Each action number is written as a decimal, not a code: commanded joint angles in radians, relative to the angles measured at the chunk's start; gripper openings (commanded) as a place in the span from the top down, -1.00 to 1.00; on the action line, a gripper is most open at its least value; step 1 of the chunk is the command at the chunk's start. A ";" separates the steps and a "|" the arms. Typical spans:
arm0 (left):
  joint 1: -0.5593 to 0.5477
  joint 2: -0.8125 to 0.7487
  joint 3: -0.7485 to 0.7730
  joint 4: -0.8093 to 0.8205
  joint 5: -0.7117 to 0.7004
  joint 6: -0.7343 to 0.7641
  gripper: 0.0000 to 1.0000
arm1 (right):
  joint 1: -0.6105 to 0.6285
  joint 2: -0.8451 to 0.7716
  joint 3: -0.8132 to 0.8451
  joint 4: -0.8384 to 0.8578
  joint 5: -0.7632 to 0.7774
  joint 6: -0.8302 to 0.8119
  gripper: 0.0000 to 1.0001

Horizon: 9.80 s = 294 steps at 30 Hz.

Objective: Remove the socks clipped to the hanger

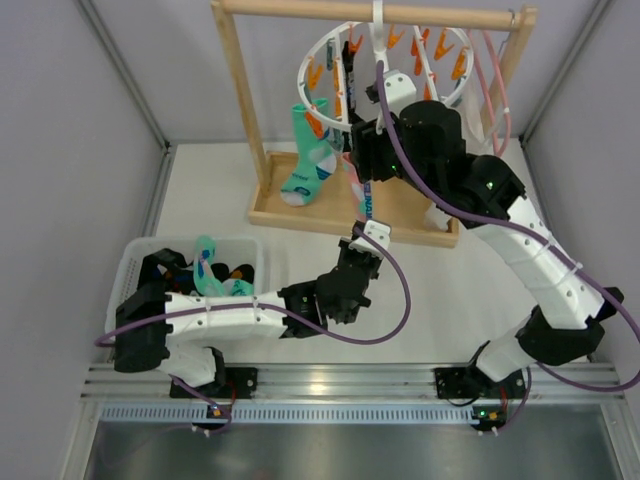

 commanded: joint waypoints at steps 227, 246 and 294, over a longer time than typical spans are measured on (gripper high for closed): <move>0.150 -0.085 -0.150 0.347 0.041 0.003 1.00 | -0.274 -0.845 -0.705 0.264 -0.306 0.189 -0.99; -0.051 0.533 0.491 0.351 -0.298 0.641 1.00 | -0.272 -0.397 -0.197 -0.047 -0.362 0.087 -0.48; -0.038 0.697 0.714 0.349 -0.232 0.879 1.00 | 0.093 0.025 -0.016 -0.095 0.663 -0.267 -0.13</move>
